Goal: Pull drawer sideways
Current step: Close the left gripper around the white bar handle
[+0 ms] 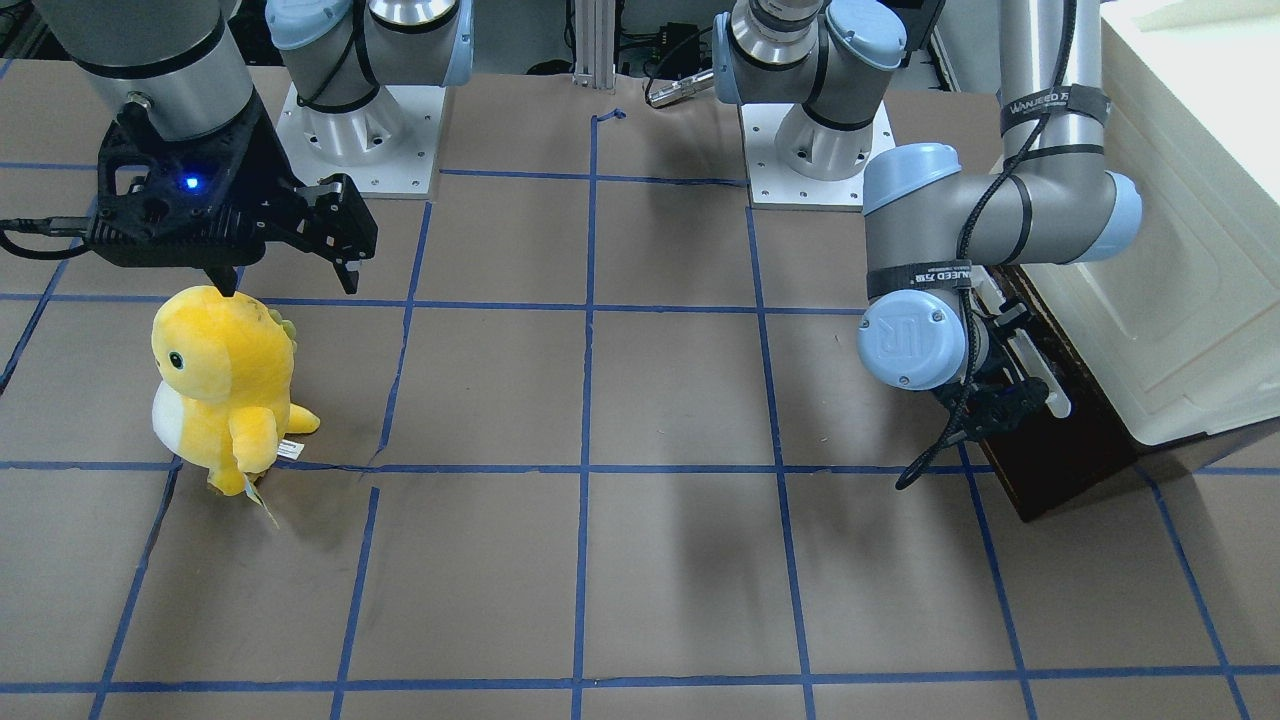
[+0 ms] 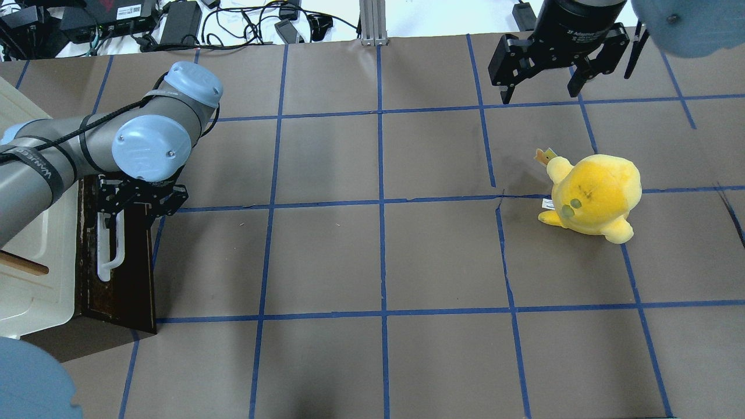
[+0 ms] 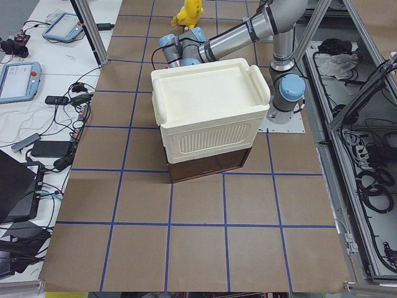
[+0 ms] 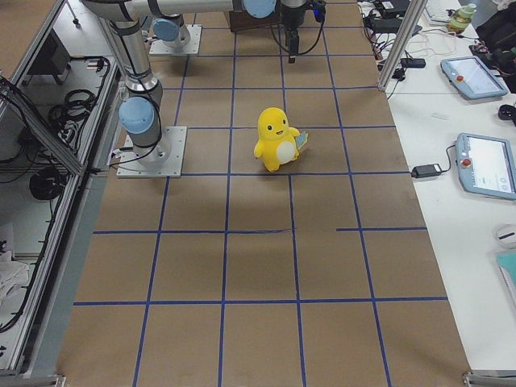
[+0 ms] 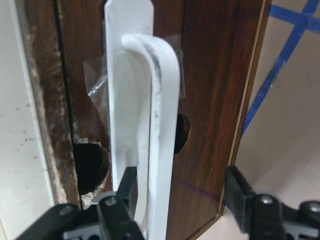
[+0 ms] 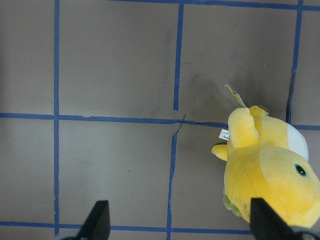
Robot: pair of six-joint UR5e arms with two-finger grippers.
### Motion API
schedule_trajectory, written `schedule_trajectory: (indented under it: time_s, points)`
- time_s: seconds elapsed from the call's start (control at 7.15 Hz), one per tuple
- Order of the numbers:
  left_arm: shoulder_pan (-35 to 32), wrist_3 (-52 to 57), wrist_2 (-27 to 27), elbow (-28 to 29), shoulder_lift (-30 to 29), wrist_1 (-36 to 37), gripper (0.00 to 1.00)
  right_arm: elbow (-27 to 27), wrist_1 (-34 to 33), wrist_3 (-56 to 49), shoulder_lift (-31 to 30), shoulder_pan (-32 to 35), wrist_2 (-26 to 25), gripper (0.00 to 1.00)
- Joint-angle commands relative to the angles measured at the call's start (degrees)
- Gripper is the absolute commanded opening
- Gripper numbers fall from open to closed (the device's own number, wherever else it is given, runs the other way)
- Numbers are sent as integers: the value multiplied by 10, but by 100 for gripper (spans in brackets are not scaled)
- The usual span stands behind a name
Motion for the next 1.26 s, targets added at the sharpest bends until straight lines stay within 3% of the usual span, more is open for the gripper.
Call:
schedule_trajectory:
  time_s: [0.0, 0.56, 1.12]
  points:
    - [1, 1, 0, 0, -1, 0, 63, 0, 0, -1, 0, 0, 0, 100]
    - [6, 7, 1, 0, -1, -1, 60, 0, 0, 0, 0, 0, 0, 100]
    - [7, 10, 2, 0, 1, 0, 48, 0, 0, 0, 0, 0, 0, 100]
